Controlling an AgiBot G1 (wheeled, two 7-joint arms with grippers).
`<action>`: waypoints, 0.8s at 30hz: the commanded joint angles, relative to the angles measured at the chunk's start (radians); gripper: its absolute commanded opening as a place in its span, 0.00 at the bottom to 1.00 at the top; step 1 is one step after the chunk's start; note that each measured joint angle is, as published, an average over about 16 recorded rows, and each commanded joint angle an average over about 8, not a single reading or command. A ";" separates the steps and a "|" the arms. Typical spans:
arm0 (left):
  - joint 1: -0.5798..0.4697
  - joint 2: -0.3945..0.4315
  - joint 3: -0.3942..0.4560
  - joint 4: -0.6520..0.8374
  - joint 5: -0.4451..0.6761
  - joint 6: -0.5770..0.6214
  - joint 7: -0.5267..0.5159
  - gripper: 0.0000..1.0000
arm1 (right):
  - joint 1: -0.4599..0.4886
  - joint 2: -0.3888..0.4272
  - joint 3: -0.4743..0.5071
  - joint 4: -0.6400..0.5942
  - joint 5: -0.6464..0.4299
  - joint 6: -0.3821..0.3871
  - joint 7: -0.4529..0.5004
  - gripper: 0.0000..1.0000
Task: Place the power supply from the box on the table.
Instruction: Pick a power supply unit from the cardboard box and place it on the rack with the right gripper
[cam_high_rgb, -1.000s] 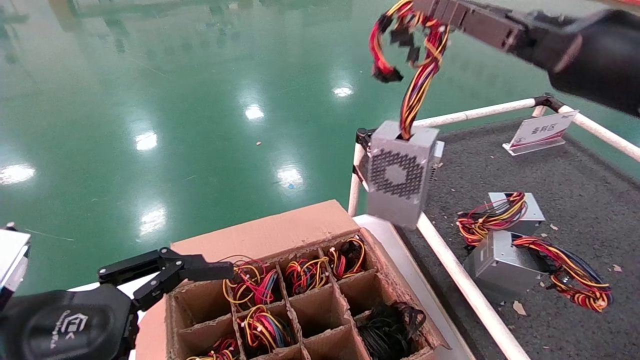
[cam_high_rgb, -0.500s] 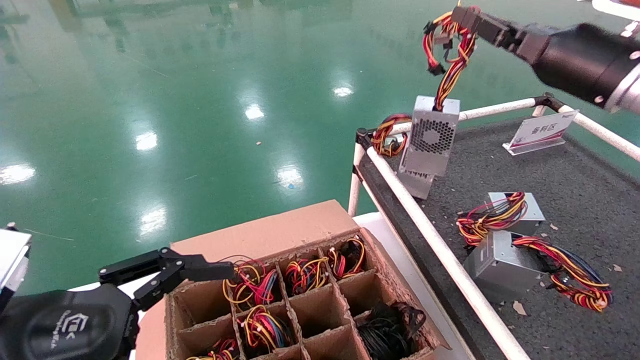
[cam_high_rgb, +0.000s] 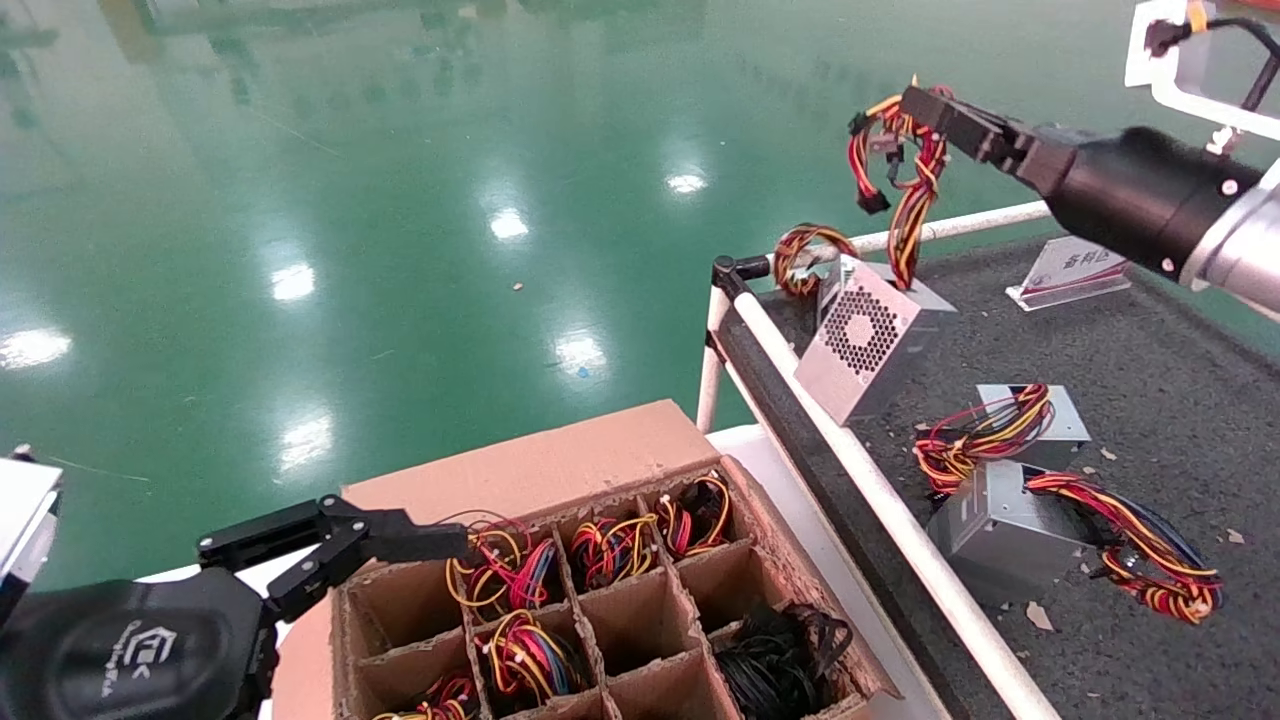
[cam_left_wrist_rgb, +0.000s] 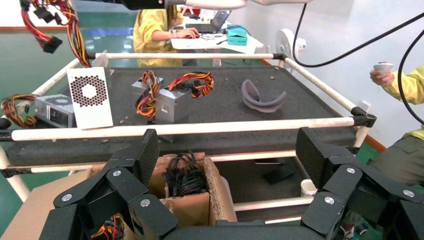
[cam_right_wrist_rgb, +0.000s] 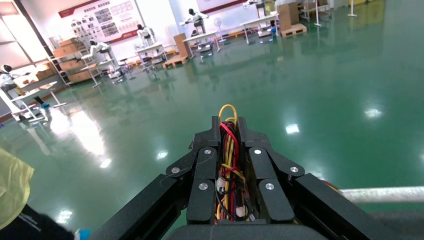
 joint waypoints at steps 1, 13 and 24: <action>0.000 0.000 0.000 0.000 0.000 0.000 0.000 1.00 | -0.009 0.005 0.000 -0.003 0.000 -0.006 -0.001 0.00; 0.000 0.000 0.000 0.000 0.000 0.000 0.000 1.00 | -0.024 0.053 0.000 0.003 0.000 -0.119 0.044 0.00; 0.000 0.000 0.000 0.000 0.000 0.000 0.000 1.00 | -0.024 0.087 -0.005 0.009 -0.008 -0.197 0.077 0.00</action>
